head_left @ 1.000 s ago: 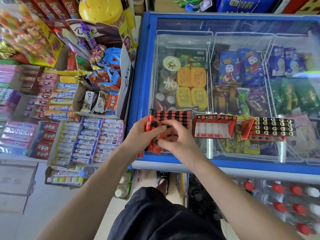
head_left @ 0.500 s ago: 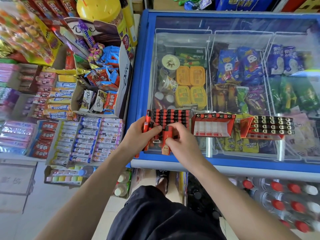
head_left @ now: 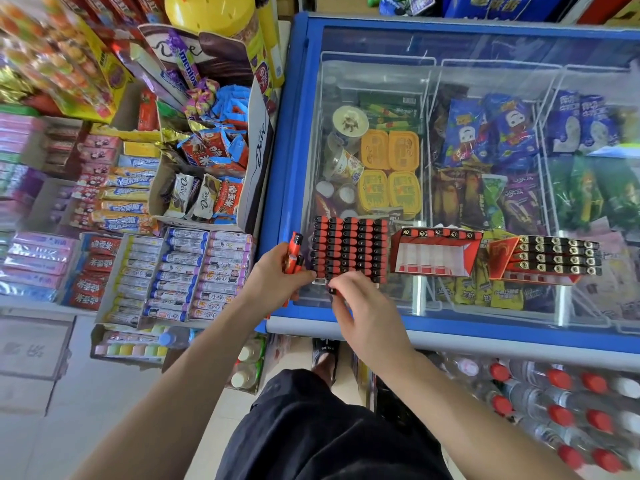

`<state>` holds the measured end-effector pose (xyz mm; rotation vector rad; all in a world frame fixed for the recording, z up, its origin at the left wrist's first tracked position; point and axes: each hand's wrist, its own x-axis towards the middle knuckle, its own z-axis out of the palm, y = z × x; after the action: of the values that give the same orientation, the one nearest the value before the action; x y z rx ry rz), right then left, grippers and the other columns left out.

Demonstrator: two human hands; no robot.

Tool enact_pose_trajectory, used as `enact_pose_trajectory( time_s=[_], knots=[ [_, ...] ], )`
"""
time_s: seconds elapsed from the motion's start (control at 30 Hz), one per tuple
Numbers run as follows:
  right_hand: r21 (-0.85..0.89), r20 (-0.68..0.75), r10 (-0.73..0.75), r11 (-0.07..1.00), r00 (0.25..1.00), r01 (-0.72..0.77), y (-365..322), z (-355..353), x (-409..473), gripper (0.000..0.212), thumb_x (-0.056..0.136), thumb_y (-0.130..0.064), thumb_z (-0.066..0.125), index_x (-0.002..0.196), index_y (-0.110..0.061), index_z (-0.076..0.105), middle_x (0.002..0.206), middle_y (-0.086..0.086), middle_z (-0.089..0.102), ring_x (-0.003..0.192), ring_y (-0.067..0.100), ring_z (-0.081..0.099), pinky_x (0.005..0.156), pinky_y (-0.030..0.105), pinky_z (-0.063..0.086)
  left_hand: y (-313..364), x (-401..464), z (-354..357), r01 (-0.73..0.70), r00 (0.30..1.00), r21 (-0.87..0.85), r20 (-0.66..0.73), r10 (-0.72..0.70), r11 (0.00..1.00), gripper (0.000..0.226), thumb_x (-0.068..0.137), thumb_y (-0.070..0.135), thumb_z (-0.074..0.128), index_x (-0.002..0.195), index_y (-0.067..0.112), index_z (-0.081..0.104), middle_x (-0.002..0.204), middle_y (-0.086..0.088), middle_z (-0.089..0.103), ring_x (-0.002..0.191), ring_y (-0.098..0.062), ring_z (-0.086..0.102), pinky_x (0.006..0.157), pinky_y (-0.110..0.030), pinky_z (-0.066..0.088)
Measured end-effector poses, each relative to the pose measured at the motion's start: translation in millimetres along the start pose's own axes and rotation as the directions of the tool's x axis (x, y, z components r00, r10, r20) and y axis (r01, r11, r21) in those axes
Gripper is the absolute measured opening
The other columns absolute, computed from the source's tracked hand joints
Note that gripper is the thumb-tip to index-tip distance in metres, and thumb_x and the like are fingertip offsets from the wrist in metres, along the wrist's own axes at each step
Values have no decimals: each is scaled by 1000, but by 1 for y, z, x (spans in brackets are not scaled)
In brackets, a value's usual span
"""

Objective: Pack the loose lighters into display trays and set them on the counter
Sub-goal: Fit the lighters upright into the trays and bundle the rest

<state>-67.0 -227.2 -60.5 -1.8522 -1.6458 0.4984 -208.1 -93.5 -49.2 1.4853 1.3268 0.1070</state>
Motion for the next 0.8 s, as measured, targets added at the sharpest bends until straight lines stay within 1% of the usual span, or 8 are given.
enact_pose_trajectory(
  time_s=[0.13, 0.23, 0.3, 0.37, 0.5, 0.63, 0.7, 0.8],
  knots=[
    [-107, 10, -64, 992, 998, 65, 6, 13, -2, 14, 101, -14, 53, 109, -8, 63, 104, 3, 54, 69, 21, 57, 52, 33, 52, -1, 3, -1, -8, 1000, 6, -1, 8, 1000, 18, 88, 19, 74, 91, 14, 57, 68, 1, 60, 48, -7, 57, 48, -21, 46],
    [-186, -13, -108, 977, 994, 103, 8, 19, 0, 8, 98, -9, 62, 105, -7, 66, 98, 2, 57, 60, 18, 54, 47, 27, 48, -1, 6, -2, -8, 1000, 10, 10, 8, 1000, 22, 87, 21, 75, 93, 10, 56, 69, 0, 61, 50, -7, 59, 50, -22, 49],
    [-232, -35, -127, 966, 991, 116, 9, 23, 3, 13, 91, -4, 71, 104, -8, 68, 93, 1, 58, 56, 16, 52, 45, 24, 46, -1, 8, -2, -5, 1000, 12, 19, 5, 1000, 25, 87, 21, 76, 93, 8, 56, 68, 1, 61, 50, -8, 60, 51, -24, 51],
    [-297, -31, -153, 945, 988, 137, 11, 27, 5, 19, 85, 0, 76, 101, -9, 68, 87, 0, 57, 54, 14, 49, 45, 23, 44, 0, 9, -2, -3, 1000, 12, 24, 3, 1000, 24, 87, 19, 76, 92, 8, 55, 67, 2, 60, 49, -6, 59, 51, -21, 50],
    [-339, -16, -189, 925, 982, 173, 16, 33, 6, 19, 85, 3, 73, 96, -11, 68, 85, -1, 56, 57, 12, 46, 47, 21, 43, 0, 10, -3, -8, 999, 17, 32, 7, 1000, 24, 86, 20, 77, 91, 9, 56, 66, 3, 61, 50, -7, 60, 54, -24, 53],
    [-302, -1, -205, 933, 979, 195, 20, 38, 6, 14, 92, 3, 67, 100, -8, 68, 96, 2, 61, 66, 13, 53, 53, 25, 50, 0, 11, -3, 3, 999, 19, 37, -3, 1000, 23, 87, 20, 77, 90, 10, 57, 67, 1, 62, 50, -7, 60, 52, -23, 53],
    [-297, -6, -204, 935, 979, 193, 19, 39, 8, 13, 91, 2, 68, 102, -5, 68, 98, 5, 62, 72, 16, 55, 56, 27, 51, 0, 12, -3, 4, 999, 12, 39, -5, 1000, 23, 87, 20, 77, 90, 10, 57, 65, 2, 62, 49, -7, 59, 51, -23, 52],
    [-309, -19, -211, 931, 977, 195, 14, 37, 10, 14, 90, 1, 71, 103, -2, 68, 97, 8, 60, 76, 20, 55, 59, 28, 49, 0, 12, -3, 2, 999, -16, 44, -2, 1000, 21, 89, 21, 76, 88, 14, 56, 59, 8, 61, 49, -8, 59, 52, -26, 54]
  ],
)
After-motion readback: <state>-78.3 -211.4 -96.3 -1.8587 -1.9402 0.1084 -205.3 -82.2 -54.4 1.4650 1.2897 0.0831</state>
